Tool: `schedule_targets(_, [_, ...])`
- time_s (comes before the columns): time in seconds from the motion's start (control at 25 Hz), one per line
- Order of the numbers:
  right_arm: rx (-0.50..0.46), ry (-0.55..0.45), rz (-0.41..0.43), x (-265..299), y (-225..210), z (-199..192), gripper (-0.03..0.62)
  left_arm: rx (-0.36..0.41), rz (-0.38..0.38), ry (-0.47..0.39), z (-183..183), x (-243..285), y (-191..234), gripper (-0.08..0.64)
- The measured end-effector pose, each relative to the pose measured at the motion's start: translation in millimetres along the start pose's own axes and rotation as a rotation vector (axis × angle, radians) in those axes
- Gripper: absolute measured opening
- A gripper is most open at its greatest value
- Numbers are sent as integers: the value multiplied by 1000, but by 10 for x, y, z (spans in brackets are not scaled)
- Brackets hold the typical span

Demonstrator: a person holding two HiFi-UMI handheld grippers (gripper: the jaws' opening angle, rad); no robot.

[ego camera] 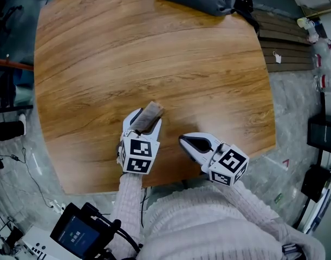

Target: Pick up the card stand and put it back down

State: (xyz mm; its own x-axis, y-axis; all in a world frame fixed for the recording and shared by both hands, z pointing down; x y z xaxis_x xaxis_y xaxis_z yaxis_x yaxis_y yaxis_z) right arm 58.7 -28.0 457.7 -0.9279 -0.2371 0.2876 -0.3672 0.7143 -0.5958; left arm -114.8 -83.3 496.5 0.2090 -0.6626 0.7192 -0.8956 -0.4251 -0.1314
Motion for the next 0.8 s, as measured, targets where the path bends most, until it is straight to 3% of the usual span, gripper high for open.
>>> schedule_targets(0.36, [1, 2, 7, 63, 15, -6, -5, 59, -14, -29, -7, 13, 1, 205])
schedule_targets(0.8, [-17, -15, 4, 52, 2, 58, -5, 31, -23, -51, -29, 34, 25, 192])
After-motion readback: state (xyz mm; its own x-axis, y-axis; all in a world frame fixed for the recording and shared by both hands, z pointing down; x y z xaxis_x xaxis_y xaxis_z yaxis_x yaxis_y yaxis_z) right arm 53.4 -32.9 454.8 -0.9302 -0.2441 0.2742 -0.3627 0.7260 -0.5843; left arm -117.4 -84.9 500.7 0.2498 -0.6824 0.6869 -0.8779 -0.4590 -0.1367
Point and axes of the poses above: the fingertips, and each gripper's own axes: x forward along the fingers, y to its left, z out of its top, the point moved 8 cm from there along -x, backward along the fingers, and after that the axes turned 11 degrees about z, right-handed, at the moved point
